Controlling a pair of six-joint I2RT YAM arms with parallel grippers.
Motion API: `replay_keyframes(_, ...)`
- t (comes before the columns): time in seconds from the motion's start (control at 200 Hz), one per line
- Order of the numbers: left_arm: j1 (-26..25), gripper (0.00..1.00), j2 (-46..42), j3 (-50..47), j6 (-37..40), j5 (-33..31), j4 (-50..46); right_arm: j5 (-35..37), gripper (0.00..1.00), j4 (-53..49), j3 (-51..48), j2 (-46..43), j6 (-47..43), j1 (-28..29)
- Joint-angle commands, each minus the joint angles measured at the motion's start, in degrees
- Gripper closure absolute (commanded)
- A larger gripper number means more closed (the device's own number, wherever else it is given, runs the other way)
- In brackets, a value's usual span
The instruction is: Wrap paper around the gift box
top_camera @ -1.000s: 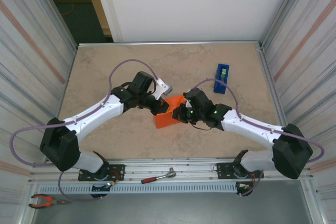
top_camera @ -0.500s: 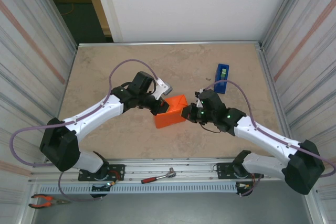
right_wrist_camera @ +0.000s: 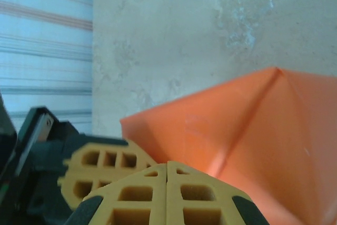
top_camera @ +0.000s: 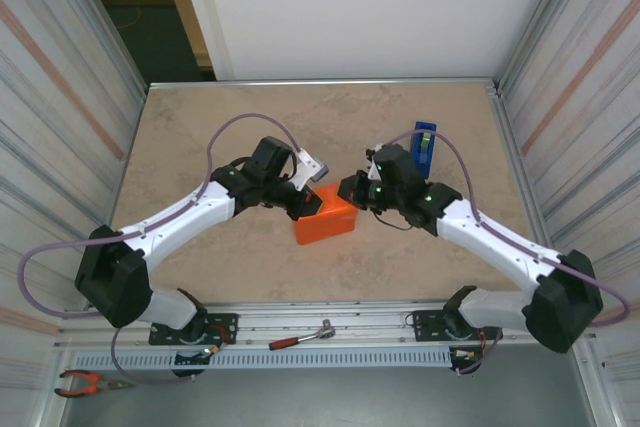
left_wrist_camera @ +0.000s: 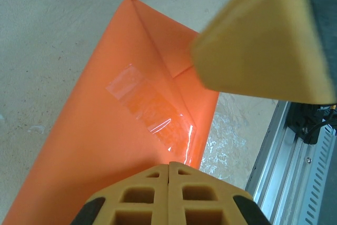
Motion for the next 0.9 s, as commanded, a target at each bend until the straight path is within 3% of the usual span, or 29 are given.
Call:
replay_keyframes(0.0,-0.04,1.0,0.47,-2.3,0.6,-1.98,-5.63,-2.95,1.0,2.76,2.92,4.77,-0.41,-0.7)
replay_keyframes(0.21,0.0,1.0,-0.1,-2.2,1.12,-1.72,-5.43,-3.68,1.0,2.67,2.78,9.88,-0.5,-2.15)
replay_keyframes(0.501,2.22,1.0,-3.03,0.17,-0.5,-0.4,-3.4,-3.06,1.0,1.76,1.37,6.67,0.19,-3.84)
replay_keyframes(0.576,3.52,0.85,-5.27,0.96,-1.87,-0.39,-2.36,-2.36,0.99,-0.19,3.01,4.66,-1.28,-3.99)
replay_keyframes(0.717,4.77,0.56,-10.91,-0.34,-4.39,-2.2,-0.72,0.29,0.73,-4.7,3.34,-1.54,-3.45,-4.39)
replay_keyframes(0.897,4.9,0.33,-18.04,-7.56,-8.21,-4.66,0.09,3.36,0.29,-9.09,-2.24,-10.48,-4.99,-6.0)
